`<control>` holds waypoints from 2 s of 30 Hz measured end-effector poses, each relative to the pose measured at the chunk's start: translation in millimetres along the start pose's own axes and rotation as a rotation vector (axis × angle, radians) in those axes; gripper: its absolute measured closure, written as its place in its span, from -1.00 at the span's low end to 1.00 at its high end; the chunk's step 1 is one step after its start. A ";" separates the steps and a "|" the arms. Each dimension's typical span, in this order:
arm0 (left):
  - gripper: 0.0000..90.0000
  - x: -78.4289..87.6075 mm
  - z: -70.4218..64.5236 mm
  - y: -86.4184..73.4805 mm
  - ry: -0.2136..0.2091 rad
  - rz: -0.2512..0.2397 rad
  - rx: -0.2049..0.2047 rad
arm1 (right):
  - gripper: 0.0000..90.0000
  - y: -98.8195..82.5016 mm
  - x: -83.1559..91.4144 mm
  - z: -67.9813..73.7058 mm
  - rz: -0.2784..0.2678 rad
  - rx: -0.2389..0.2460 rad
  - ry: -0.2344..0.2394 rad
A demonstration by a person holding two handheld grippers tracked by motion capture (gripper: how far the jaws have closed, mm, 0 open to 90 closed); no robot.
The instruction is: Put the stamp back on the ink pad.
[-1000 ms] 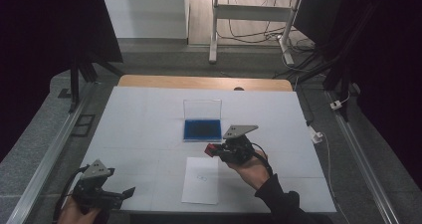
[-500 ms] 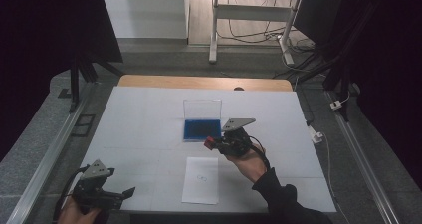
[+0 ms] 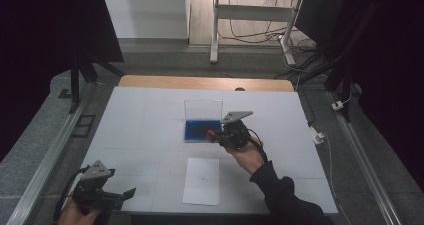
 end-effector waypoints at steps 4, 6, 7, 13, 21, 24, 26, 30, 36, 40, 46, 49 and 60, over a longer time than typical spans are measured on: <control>-0.92 0.1 0.1 -0.1 -0.002 0.000 0.002 | 0.78 4.2 -7.5 -7.1 0.010 -0.008 -0.010; -0.92 0.2 0.3 -0.1 -0.002 -0.001 0.002 | 0.78 6.8 -10.9 -9.8 0.007 -0.009 -0.011; -0.92 0.1 0.4 -0.1 -0.003 -0.001 0.002 | 0.78 7.9 -12.0 -11.2 0.009 -0.010 -0.015; -0.92 -0.1 0.2 0.0 -0.004 0.000 0.001 | 0.78 13.5 -21.5 -20.4 0.007 -0.029 -0.028; -0.92 0.0 0.4 0.0 -0.005 0.000 0.001 | 0.78 17.6 -36.2 -29.7 0.023 -0.028 -0.045; -0.92 0.0 0.3 0.0 -0.005 0.000 0.001 | 0.78 18.6 -42.4 -31.7 0.031 -0.022 -0.052; -0.92 -0.1 0.3 0.0 -0.005 0.000 0.001 | 0.78 19.2 -46.3 -32.5 0.032 -0.017 -0.054; -0.92 -0.2 0.1 0.0 -0.007 0.001 0.000 | 0.78 19.8 -53.0 -34.5 0.044 -0.007 -0.065; -0.92 -0.3 -0.1 0.0 -0.008 0.001 0.000 | 0.78 18.7 -63.1 -37.1 0.062 -0.002 -0.078; -0.92 -0.1 0.2 -0.1 -0.008 0.001 -0.001 | 0.77 15.9 -69.6 -39.0 0.070 0.006 -0.088; -0.92 -0.3 -0.2 0.0 -0.009 0.000 -0.001 | 0.77 13.5 -75.5 -39.5 0.090 0.021 -0.101; -0.92 -0.3 -0.2 0.0 -0.009 0.001 -0.002 | 0.77 13.9 -76.5 -38.8 0.092 0.016 -0.099; -0.92 -0.3 -0.3 -0.1 -0.009 0.002 -0.004 | 0.67 16.1 -76.7 -34.5 0.082 0.009 -0.090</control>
Point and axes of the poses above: each handheld gripper's, and its own axes: x roughly backward along the jaws, y roughly out of its top, z roughly to its left, the point moved 7 cm from there along -x, roughly forward along the jaws, and after that the axes turned 8 degrees about -x, right-handed, at the moved point
